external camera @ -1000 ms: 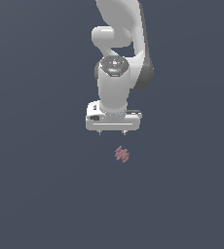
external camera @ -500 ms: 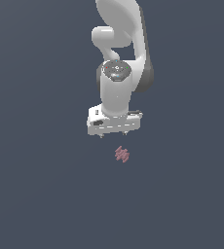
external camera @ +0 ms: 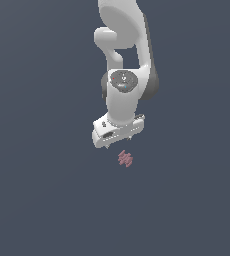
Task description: Pick up the object and move it to a goal position.
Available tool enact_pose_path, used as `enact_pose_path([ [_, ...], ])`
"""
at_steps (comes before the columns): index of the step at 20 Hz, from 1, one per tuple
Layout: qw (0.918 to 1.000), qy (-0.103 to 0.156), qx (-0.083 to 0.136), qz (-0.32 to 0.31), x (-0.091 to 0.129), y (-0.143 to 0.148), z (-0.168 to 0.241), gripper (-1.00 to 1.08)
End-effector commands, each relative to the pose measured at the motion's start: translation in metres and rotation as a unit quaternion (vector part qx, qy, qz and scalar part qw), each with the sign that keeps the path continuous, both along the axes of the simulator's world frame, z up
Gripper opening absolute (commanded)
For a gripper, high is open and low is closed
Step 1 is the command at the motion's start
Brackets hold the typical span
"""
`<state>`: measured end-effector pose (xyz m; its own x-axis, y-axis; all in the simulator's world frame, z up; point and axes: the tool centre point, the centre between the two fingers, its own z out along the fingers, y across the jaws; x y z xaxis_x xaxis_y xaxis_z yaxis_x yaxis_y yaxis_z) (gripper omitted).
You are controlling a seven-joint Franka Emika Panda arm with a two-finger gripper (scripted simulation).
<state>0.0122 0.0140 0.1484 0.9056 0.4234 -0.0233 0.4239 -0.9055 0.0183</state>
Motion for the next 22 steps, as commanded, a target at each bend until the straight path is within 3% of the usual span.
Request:
enact_pose_path([
  [1, 0.9993, 0.001, 0.000, 0.038, 0.002, 0.002, -0.005, 1.00],
  [6, 0.9937, 0.002, 0.002, 0.112, 0.005, 0.007, -0.014, 1.00],
  [11, 0.9827, 0.003, 0.003, 0.185, 0.009, 0.012, -0.023, 1.00],
  [16, 0.9664, 0.004, 0.006, 0.257, 0.012, 0.018, -0.031, 1.00],
  [22, 0.9400, 0.004, 0.009, 0.341, 0.016, 0.024, -0.042, 1.00],
])
